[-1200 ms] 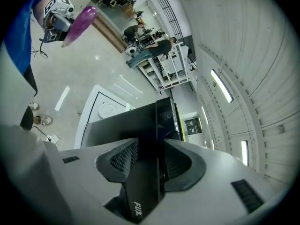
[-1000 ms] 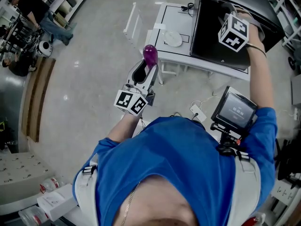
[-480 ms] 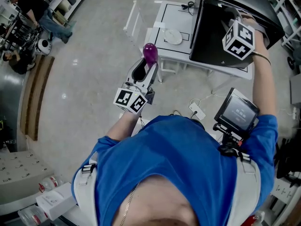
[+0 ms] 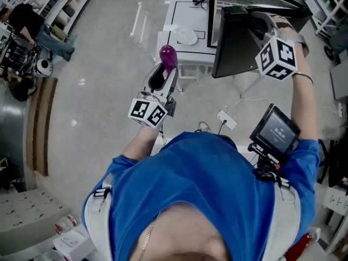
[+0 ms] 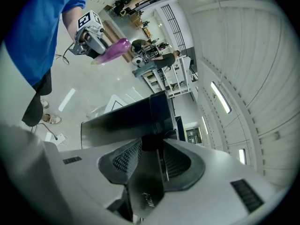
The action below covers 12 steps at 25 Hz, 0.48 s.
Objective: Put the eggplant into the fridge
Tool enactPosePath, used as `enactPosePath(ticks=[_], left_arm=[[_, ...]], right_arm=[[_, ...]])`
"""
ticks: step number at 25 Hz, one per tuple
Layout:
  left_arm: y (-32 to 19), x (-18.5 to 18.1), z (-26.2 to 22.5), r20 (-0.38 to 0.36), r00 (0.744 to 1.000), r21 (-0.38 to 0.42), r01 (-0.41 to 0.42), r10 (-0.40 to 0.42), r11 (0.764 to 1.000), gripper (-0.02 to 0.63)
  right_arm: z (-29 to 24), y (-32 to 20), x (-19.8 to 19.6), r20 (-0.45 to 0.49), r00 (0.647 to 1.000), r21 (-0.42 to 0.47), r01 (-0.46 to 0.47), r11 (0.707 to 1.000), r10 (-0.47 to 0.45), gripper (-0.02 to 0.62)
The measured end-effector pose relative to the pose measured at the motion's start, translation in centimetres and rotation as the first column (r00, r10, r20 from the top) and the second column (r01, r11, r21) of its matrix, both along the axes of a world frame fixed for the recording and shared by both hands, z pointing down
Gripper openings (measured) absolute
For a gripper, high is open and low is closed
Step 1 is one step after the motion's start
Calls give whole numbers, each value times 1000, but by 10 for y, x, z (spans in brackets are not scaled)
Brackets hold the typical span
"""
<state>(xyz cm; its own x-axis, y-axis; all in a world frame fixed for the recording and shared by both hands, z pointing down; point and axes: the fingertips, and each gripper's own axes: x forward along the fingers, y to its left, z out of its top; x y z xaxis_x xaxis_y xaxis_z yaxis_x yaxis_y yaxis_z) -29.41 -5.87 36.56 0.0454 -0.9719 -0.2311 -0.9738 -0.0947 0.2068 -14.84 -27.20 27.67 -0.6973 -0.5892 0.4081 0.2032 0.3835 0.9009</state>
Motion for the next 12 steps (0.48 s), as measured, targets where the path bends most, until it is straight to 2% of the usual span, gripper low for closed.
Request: enactPosePath(ticks=[12], left_arm=[[19, 48, -8, 7, 995, -6, -97, 97, 995, 197]], right_arm=[[-9, 57, 77, 72, 997, 55, 6, 998, -10, 129]])
